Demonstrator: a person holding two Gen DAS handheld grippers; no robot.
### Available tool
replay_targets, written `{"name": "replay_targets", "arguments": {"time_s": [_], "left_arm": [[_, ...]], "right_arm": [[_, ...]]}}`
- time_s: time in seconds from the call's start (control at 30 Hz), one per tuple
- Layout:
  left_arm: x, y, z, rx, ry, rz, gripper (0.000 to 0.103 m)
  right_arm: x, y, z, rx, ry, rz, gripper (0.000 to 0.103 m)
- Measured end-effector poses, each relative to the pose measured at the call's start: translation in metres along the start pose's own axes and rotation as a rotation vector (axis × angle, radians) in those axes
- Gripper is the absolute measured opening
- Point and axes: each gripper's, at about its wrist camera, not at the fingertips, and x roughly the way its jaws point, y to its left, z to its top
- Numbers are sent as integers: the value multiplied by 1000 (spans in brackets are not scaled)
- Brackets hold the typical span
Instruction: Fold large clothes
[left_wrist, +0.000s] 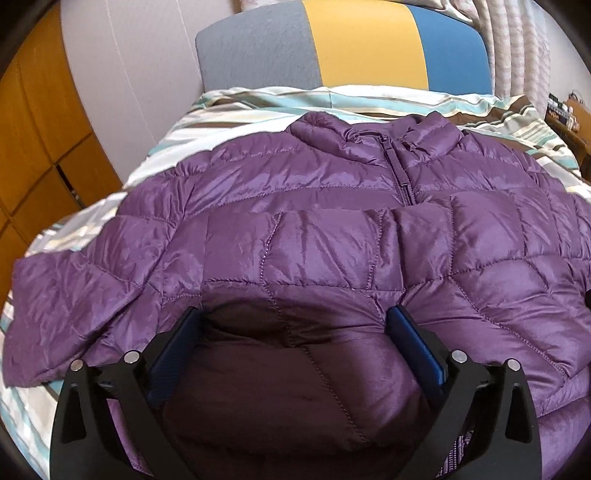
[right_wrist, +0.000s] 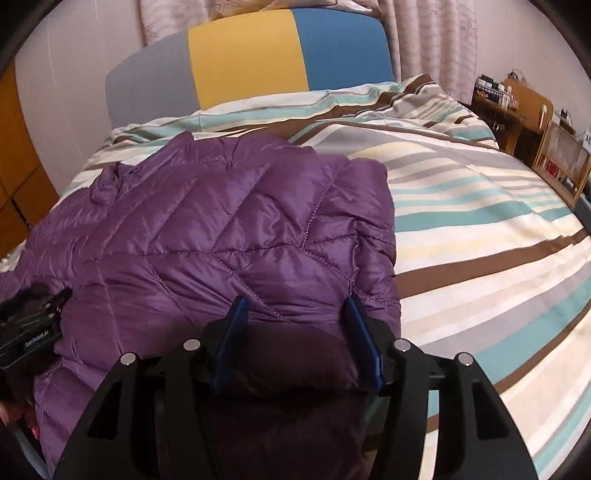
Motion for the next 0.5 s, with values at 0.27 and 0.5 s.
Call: {"name": "replay_targets", "arguments": {"time_s": [0.27, 0.5], "left_arm": [[-1, 9, 2, -36, 41, -82, 100], [-42, 58, -2, -144, -26, -160, 100]], "right_arm": [[7, 21, -1, -91, -10, -109, 58], [8, 16, -6, -92, -15, -111, 59]]}}
